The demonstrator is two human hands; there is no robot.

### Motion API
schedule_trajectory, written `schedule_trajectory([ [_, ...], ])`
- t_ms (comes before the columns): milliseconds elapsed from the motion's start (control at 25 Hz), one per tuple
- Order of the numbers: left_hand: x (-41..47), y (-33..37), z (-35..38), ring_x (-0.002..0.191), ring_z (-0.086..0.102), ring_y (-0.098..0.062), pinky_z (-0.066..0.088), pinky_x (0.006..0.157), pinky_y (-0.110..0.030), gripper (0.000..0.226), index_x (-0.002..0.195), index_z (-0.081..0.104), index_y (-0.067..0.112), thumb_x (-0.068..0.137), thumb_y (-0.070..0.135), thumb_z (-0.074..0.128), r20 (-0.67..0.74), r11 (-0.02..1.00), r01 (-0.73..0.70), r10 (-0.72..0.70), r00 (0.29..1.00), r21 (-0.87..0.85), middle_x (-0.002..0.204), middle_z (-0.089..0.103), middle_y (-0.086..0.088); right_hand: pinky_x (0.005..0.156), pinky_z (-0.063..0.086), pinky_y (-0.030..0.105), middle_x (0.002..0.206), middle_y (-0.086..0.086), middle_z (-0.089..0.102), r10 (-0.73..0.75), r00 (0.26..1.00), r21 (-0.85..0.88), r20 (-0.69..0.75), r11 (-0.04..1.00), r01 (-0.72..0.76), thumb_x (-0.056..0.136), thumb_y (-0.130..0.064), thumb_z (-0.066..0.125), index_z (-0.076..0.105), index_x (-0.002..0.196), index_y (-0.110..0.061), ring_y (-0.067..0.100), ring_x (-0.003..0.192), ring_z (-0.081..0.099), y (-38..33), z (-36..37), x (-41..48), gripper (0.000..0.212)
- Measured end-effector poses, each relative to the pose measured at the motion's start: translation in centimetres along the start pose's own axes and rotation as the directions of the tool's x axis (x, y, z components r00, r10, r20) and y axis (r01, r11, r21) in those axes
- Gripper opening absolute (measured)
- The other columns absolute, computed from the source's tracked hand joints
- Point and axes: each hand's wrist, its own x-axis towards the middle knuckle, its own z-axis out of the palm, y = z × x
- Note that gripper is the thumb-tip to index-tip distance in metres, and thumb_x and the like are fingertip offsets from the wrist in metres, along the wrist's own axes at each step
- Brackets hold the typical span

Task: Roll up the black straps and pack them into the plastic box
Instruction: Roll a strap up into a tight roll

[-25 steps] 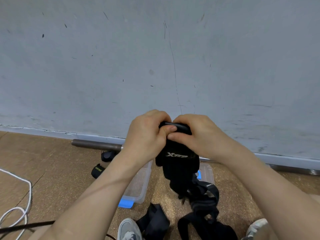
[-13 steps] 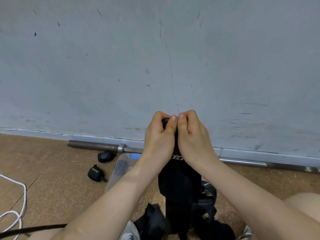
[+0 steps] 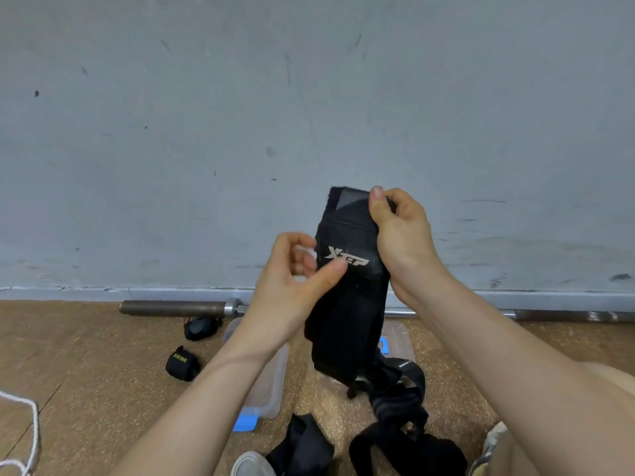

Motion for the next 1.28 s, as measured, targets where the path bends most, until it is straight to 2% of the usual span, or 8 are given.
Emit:
schedule_trajectory([
  [320,-0.5,-0.5,0.4,0.071,0.052,-0.016,0.047,0.064,-0.019,0.044,0.108,0.055,0.022,0.072,0.027,0.080,0.147,0.988,0.121,-0.106,0.983,-0.101,0.080,0.055,-0.008,0.075,0.051,0.047,0.080,0.012,0.056,0.039,0.999,-0.159,-0.017,0.986,-0.042,0.103,-0.046,0.034,0.054,0.083,-0.001,0.026,0.075,0.055,0.1,-0.3,0.8,0.053],
  [480,-1.0,-0.7,1.4,0.084,0.052,-0.012,0.041,0.077,-0.019,0.035,0.094,0.057,0.027,0.073,0.027,0.085,0.040,0.987,-0.004,-0.002,0.999,0.163,0.089,0.051,0.001,0.082,0.055,0.043,0.096,0.017,0.067,0.229,0.972,-0.083,0.042,0.971,-0.225,0.106,-0.038,0.035,0.062,0.101,0.004,0.030,0.086,0.066,-0.9,-1.1,1.0,0.050],
  [560,-0.4,-0.3,0.8,0.102,0.060,-0.005,0.047,0.089,-0.024,0.048,0.107,0.051,0.029,0.072,0.032,0.084,-0.042,0.999,-0.041,0.040,0.998,-0.020,0.107,0.061,0.003,0.084,0.054,0.040,0.100,0.016,0.068,0.233,0.966,-0.109,0.114,0.969,-0.221,0.106,-0.036,0.036,0.062,0.100,-0.002,0.029,0.091,0.067,-1.5,-1.3,0.8,0.044],
  [760,-0.8,0.9,1.7,0.098,0.070,-0.010,0.055,0.076,-0.019,0.043,0.119,0.059,0.020,0.079,0.033,0.071,0.192,0.975,0.103,-0.064,0.979,-0.199,0.106,0.074,0.000,0.078,0.048,0.036,0.088,0.005,0.058,0.179,0.968,-0.158,0.174,0.976,-0.152,0.105,-0.036,0.042,0.051,0.083,-0.015,0.020,0.083,0.056,-1.6,-0.5,-0.6,0.031],
  [840,-1.1,0.4,2.3,0.108,0.066,-0.010,0.055,0.086,-0.024,0.043,0.128,0.051,0.026,0.089,0.034,0.067,0.173,0.991,0.090,-0.072,0.982,-0.100,0.114,0.069,0.006,0.072,0.044,0.032,0.081,0.000,0.053,0.054,0.995,-0.166,0.082,0.985,-0.039,0.105,-0.034,0.043,0.046,0.081,-0.017,0.016,0.077,0.050,-1.0,-0.1,-1.0,0.030],
  [1000,-0.9,0.2,2.5,0.119,0.048,-0.002,0.040,0.099,-0.022,0.056,0.135,0.042,0.030,0.087,0.033,0.071,-0.129,0.902,-0.215,0.280,0.951,0.374,0.127,0.051,0.013,0.073,0.043,0.031,0.085,0.001,0.052,-0.101,0.994,-0.122,0.032,0.987,0.104,0.105,-0.031,0.043,0.045,0.083,-0.019,0.015,0.079,0.049,-0.6,0.5,-1.1,0.025],
  [1160,-0.2,1.1,1.3,0.097,0.068,-0.005,0.055,0.077,-0.018,0.029,0.113,0.060,0.017,0.087,0.020,0.071,-0.008,0.994,0.000,-0.001,1.000,-0.113,0.110,0.069,0.001,0.070,0.044,0.031,0.078,0.000,0.051,0.024,0.993,0.024,0.112,0.999,-0.027,0.104,-0.026,0.046,0.049,0.082,-0.018,0.015,0.076,0.049,-0.6,0.5,-1.5,0.024],
  [1280,-0.4,1.7,0.8,0.089,0.072,-0.015,0.058,0.075,-0.027,0.013,0.103,0.068,0.017,0.091,0.021,0.068,0.072,0.999,0.042,-0.042,0.997,-0.007,0.094,0.076,-0.001,0.074,0.046,0.026,0.092,0.000,0.055,0.038,0.984,-0.071,0.172,0.997,-0.026,0.104,-0.029,0.046,0.052,0.090,-0.020,0.013,0.083,0.053,-0.7,0.9,-1.7,0.017],
])
